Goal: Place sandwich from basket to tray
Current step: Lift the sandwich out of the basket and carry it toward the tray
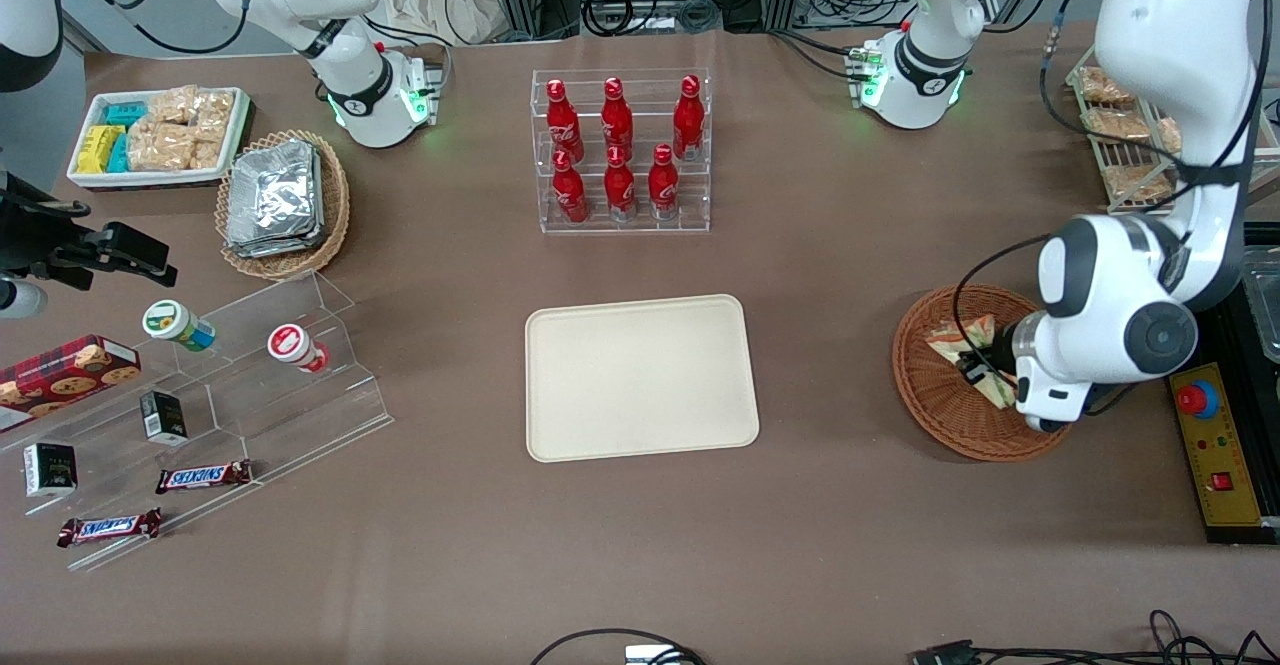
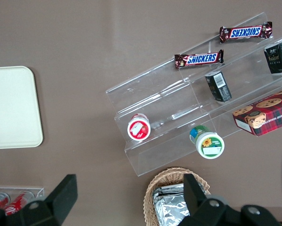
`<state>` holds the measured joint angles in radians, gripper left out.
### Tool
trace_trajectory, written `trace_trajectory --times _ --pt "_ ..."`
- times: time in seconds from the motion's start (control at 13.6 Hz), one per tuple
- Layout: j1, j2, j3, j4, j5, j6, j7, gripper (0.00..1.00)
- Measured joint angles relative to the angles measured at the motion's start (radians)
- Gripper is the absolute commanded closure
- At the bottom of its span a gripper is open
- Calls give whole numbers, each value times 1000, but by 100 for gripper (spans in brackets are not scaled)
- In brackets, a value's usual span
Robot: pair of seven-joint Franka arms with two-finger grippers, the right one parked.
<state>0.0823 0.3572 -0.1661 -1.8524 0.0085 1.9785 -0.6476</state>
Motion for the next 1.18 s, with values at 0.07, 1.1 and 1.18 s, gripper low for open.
trace_trajectory --times 0.07,1.1,1.18 --pt "-2 -37 -21 1 1 -19 1 81" --pt "-88 -23 -288 131 2 -90 118 81" --pt "-102 -2 -288 148 2 -90 118 80"
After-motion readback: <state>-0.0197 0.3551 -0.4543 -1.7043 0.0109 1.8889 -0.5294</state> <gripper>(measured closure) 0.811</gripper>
